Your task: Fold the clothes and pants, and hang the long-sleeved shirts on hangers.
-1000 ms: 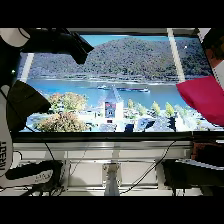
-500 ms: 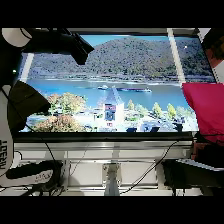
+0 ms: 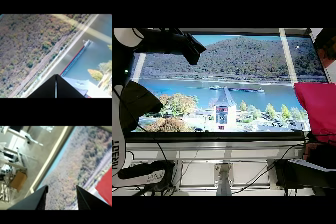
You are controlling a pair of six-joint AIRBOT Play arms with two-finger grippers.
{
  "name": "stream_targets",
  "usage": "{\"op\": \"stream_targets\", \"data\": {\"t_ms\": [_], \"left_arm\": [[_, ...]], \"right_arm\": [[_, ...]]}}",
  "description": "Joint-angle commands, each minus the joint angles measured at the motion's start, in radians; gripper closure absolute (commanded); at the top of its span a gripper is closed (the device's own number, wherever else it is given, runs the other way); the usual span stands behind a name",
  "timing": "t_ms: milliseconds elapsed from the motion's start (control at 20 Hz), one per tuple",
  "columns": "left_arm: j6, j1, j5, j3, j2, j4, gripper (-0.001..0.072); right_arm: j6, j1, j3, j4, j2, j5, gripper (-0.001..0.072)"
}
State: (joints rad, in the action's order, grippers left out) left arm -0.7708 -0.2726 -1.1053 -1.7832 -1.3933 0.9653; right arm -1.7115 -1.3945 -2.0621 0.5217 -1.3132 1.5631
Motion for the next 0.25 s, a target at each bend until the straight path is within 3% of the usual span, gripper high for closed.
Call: {"op": "stream_targets", "data": {"t_ms": [0,200], "left_arm": [[0.0,0.0,0.0,0.0,-0.001,0.0,0.0696],[0.0,0.0,0.001,0.0,-0.001,0.0,0.0696]], "right_arm": [[0.001,-0.001,-0.027,-0.069,0.028,-0.032,0.0304],[0.001,-0.001,-0.027,-0.146,0.038,-0.029,0.0304]]}}
